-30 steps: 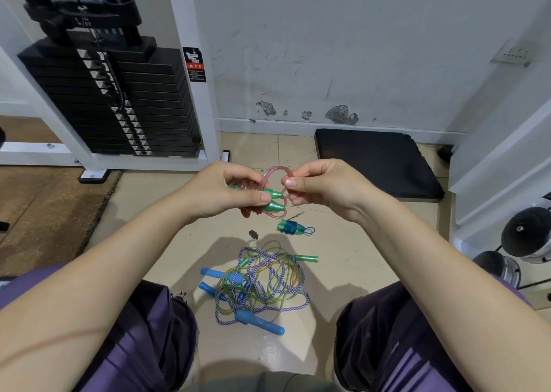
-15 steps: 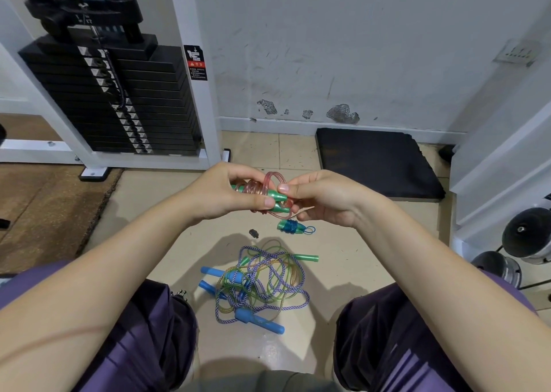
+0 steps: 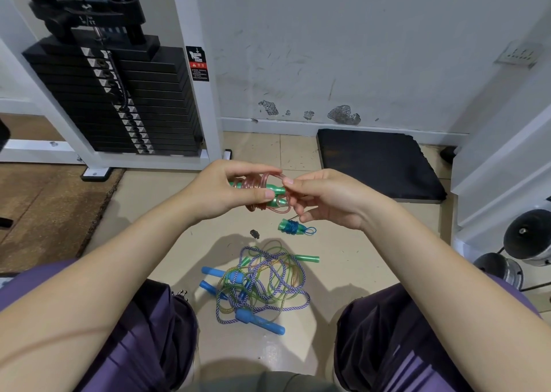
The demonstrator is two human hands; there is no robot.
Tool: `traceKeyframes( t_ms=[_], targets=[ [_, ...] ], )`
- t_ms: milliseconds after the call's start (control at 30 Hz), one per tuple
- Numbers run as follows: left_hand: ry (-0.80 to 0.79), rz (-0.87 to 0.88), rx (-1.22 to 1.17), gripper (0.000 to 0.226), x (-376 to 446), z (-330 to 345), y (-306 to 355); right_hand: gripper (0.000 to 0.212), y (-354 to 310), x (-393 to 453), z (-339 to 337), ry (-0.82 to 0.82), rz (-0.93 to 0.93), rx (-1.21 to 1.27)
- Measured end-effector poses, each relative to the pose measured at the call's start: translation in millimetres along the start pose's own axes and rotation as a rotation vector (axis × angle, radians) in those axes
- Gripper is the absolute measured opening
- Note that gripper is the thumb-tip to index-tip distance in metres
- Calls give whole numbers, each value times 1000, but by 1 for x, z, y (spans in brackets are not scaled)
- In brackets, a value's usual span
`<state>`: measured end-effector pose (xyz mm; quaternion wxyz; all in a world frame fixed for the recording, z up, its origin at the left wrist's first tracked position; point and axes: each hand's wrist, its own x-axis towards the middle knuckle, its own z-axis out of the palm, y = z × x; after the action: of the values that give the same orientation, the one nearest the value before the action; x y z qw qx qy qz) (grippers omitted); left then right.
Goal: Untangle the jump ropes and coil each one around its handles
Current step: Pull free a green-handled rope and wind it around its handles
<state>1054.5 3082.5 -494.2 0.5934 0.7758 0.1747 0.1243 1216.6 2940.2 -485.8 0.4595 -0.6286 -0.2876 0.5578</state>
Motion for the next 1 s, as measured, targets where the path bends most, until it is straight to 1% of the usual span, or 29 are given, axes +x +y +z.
traceKeyframes(
  t_ms=[67, 100, 167, 233, 267, 300, 333, 400, 433, 500, 533, 600, 667, 767, 867, 1000],
  targets=[
    [54, -5, -19, 29, 2, 0, 0, 15, -1, -2, 1, 27, -69, -85],
    [86, -5, -33, 25, 2, 0, 0, 18, 0, -2, 4, 58, -105, -155],
    [147, -15, -51, 20, 3, 1, 1, 33, 2, 0, 10, 127, -166, -274],
    [167, -32, -68, 18, 5, 2, 2, 45, 4, 2, 17, 215, -227, -318],
    [163, -42, -79, 18, 4, 3, 3, 47, 4, 3, 19, 260, -272, -322],
    [155, -50, -82, 17, 5, 4, 4, 45, 3, 4, 19, 295, -327, -325],
    [148, -62, -80, 16, 4, 6, 5, 38, 2, 4, 18, 311, -383, -335],
    [154, -92, -71, 15, 4, 7, 5, 24, 2, 6, 14, 314, -464, -398],
    [173, -105, -64, 15, 4, 7, 4, 22, 2, 6, 14, 321, -487, -445],
    [234, -134, -46, 15, 6, 6, 1, 21, 3, 6, 12, 341, -513, -492],
    [267, -154, -52, 14, 8, 5, 0, 22, 3, 6, 12, 332, -515, -462],
    [292, -197, -60, 14, 9, 4, 0, 28, 3, 6, 10, 290, -480, -326],
    [251, -222, -11, 20, 9, 2, -1, 36, 4, 9, 7, 310, -430, -228],
    [94, -267, 23, 27, 7, -1, -3, 37, 3, 13, -3, 464, -406, -145],
    [-63, -283, -33, 25, 6, 1, 3, 37, 0, 12, -13, 548, -451, -100],
    [-186, -296, -82, 18, 4, 5, 8, 35, -3, 13, -15, 579, -485, -79]
  ],
)
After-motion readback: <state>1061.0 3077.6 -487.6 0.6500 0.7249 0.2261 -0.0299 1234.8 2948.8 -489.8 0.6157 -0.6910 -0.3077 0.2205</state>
